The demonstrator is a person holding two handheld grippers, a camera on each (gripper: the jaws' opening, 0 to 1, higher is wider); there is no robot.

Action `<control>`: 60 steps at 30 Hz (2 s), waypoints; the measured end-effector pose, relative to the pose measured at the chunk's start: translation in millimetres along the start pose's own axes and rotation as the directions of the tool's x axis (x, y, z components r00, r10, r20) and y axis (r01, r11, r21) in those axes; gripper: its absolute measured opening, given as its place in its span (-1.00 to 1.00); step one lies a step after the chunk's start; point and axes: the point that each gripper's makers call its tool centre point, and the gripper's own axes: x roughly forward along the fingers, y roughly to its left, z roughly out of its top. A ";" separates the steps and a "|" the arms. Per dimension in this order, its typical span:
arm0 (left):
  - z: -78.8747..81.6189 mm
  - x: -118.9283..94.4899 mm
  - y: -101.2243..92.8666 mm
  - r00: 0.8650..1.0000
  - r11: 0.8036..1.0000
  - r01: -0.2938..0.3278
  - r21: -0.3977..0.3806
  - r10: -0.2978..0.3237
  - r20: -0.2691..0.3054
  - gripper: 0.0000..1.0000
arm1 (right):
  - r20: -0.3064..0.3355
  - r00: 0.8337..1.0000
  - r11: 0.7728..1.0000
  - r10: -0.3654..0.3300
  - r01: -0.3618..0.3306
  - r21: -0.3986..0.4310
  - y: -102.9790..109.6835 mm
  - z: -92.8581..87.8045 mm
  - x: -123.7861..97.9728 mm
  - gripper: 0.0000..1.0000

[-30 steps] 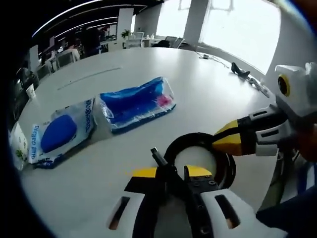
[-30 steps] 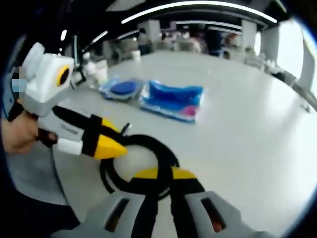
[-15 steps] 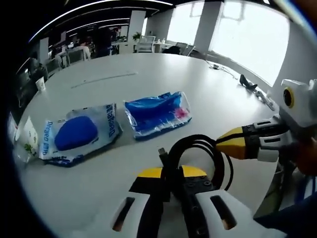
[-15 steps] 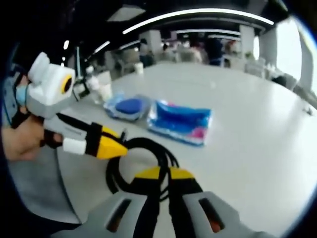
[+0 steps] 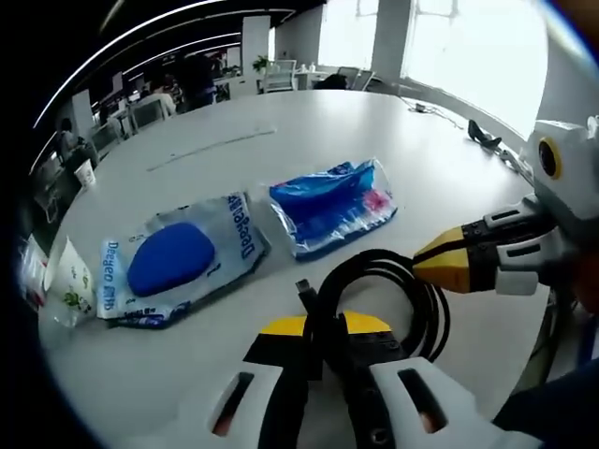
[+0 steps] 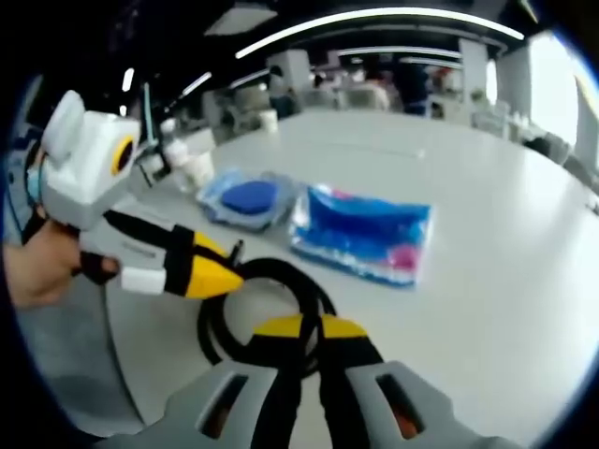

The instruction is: Arrange the tabletop items into an orderly group along one side of the table until the central work area is clear of visible clutter.

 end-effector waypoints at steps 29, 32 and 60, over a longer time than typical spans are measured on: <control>-5.6 9.9 -1.8 1.000 0.993 -0.020 0.115 0.018 0.018 -0.53 | 0.012 1.000 1.000 -0.003 0.003 0.014 -2.7 -10.1 7.3 -0.96; -7.9 6.8 0.9 1.000 0.997 -0.011 0.075 0.010 0.013 -0.42 | 0.014 1.000 1.000 -0.002 0.002 0.011 -2.9 -10.4 7.6 -0.95; 8.3 -174.1 108.8 0.916 0.988 0.154 -0.010 -0.139 0.376 0.98 | 0.328 0.943 0.998 0.048 -0.029 -0.062 43.2 68.3 -42.7 0.66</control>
